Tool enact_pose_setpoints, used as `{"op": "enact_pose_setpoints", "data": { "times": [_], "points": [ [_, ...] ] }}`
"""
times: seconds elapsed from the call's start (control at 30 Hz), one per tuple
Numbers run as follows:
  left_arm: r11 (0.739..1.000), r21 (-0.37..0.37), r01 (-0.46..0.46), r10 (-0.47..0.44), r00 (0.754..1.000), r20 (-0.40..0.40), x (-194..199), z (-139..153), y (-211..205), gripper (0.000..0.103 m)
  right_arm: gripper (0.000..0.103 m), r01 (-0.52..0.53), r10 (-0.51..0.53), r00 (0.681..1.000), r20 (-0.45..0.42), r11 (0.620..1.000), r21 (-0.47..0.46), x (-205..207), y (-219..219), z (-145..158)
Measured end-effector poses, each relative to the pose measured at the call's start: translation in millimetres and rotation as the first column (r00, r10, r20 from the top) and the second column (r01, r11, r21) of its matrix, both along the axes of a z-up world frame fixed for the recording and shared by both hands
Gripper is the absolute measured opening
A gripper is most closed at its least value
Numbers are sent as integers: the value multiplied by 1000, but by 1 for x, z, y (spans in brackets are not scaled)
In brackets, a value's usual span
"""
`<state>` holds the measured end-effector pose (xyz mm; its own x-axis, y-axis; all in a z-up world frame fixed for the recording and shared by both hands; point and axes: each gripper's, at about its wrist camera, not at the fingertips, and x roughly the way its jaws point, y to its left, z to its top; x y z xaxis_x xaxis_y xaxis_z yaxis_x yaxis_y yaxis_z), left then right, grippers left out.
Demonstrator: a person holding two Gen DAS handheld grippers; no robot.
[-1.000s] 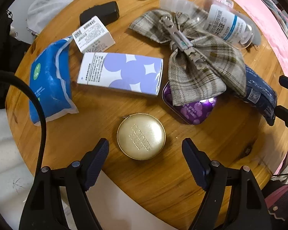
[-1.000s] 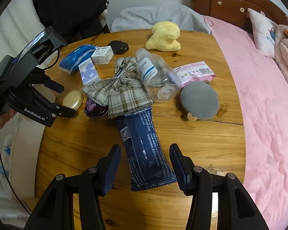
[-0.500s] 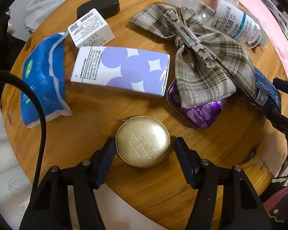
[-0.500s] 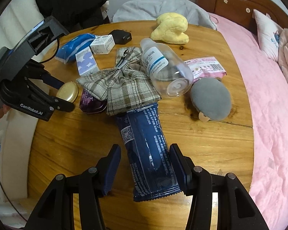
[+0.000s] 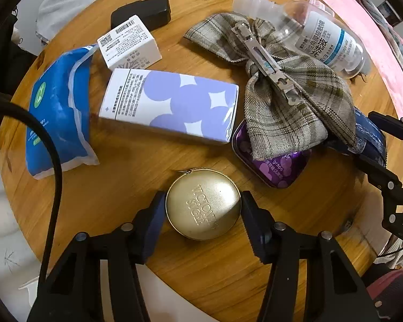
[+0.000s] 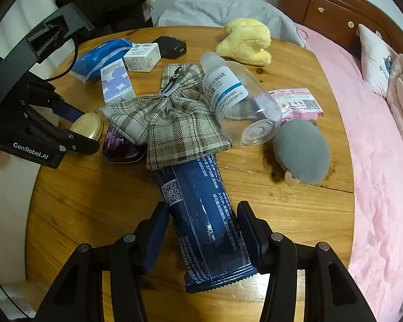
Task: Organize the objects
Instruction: 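Grasp the gold round tin with the left tool while the right tool grasps the dark blue packet, then lift the tin and packet and carry both over the white tray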
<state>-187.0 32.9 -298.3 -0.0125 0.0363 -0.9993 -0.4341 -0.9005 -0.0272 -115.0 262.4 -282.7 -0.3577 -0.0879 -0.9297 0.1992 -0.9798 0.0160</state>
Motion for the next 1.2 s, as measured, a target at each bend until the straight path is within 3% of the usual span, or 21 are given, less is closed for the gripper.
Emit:
{"op": "enact_pose_setpoints", "data": {
  "times": [0.3,0.63,0.83,0.9,0.93,1.0,1.2],
  "points": [
    [1000,3,-16,16,1000,-23,15,-1,0,59,44,30,-29,999,39,999,-25,7,1,2],
    [997,71,-32,35,998,-51,51,28,1,59,43,45,-42,999,30,996,-79,45,-5,26],
    [990,135,-37,51,994,-98,99,63,8,59,42,51,-53,998,-17,992,-114,69,-15,56],
    [986,159,-44,63,991,-117,57,94,7,59,42,58,-63,997,-34,988,-140,75,-17,69],
    [984,169,-50,71,990,-125,31,96,-5,59,42,60,-67,997,-43,987,-150,78,-19,76],
    [981,185,-62,90,985,-147,39,111,6,59,42,61,-73,995,-70,986,-157,84,-25,90],
    [965,226,-132,181,960,-212,67,172,-22,59,42,45,-74,983,-166,984,-174,99,-48,137]
  ]
}}
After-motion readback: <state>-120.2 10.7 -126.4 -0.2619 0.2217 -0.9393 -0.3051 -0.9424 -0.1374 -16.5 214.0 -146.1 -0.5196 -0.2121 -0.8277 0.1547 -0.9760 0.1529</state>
